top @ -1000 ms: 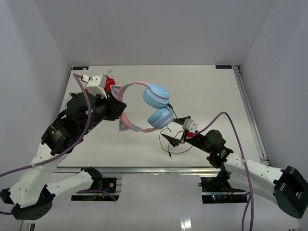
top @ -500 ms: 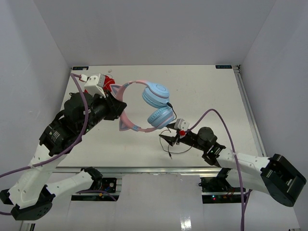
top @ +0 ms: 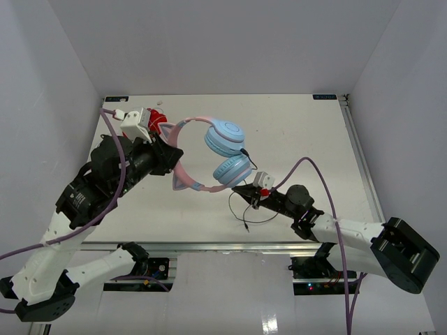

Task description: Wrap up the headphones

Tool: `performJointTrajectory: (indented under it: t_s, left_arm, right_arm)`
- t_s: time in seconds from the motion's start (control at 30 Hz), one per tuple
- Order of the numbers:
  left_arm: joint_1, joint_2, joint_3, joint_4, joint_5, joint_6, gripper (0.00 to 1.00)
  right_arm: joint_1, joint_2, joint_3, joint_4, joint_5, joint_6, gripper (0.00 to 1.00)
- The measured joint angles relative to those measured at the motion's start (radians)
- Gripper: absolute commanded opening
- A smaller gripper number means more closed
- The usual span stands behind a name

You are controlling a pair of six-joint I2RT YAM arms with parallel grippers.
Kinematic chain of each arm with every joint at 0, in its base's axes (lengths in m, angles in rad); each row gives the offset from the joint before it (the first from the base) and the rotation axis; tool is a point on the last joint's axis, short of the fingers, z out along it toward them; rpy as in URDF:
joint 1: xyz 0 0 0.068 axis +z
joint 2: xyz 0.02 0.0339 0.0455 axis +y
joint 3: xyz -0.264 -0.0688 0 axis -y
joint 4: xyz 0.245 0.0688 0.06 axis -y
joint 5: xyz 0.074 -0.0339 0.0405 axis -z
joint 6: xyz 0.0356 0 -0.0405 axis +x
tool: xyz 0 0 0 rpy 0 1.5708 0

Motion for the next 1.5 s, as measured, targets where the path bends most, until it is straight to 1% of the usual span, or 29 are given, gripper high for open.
performJointTrajectory:
  t_s: [0.17, 0.27, 0.4, 0.5, 0.63, 0.77, 1.07, 1.5]
  left_arm:
    - [0.0, -0.047, -0.04, 0.046, 0.048, 0.0, 0.0]
    - [0.0, -0.073, -0.056, 0.082, 0.105, 0.0, 0.0]
    - [0.0, -0.095, -0.091, 0.124, 0.196, 0.007, 0.0]
    - [0.002, -0.106, -0.135, 0.174, 0.304, 0.015, 0.0]
    - [0.002, -0.119, -0.175, 0.202, 0.427, 0.029, 0.0]
    - [0.003, -0.126, -0.195, 0.219, 0.498, 0.048, 0.0]
    - [0.003, -0.134, -0.242, 0.203, 0.577, 0.1, 0.0]
    - [0.003, -0.168, -0.26, 0.138, 0.575, 0.138, 0.0]
  right_arm:
    - [0.0, -0.018, -0.015, 0.015, 0.04, 0.002, 0.08]
    - [0.0, -0.021, -0.015, 0.018, 0.046, 0.015, 0.08]
    - [0.0, -0.022, -0.015, 0.035, 0.053, 0.028, 0.08]
    - [0.0, -0.02, -0.014, 0.046, 0.05, 0.036, 0.08]
    - [0.001, -0.006, -0.012, 0.063, 0.017, 0.055, 0.08]
    - [0.002, 0.023, 0.013, 0.075, -0.026, 0.077, 0.08]
    - [0.003, 0.025, 0.047, 0.06, -0.044, 0.082, 0.08]
    - [0.002, 0.018, 0.151, -0.028, -0.003, 0.06, 0.08]
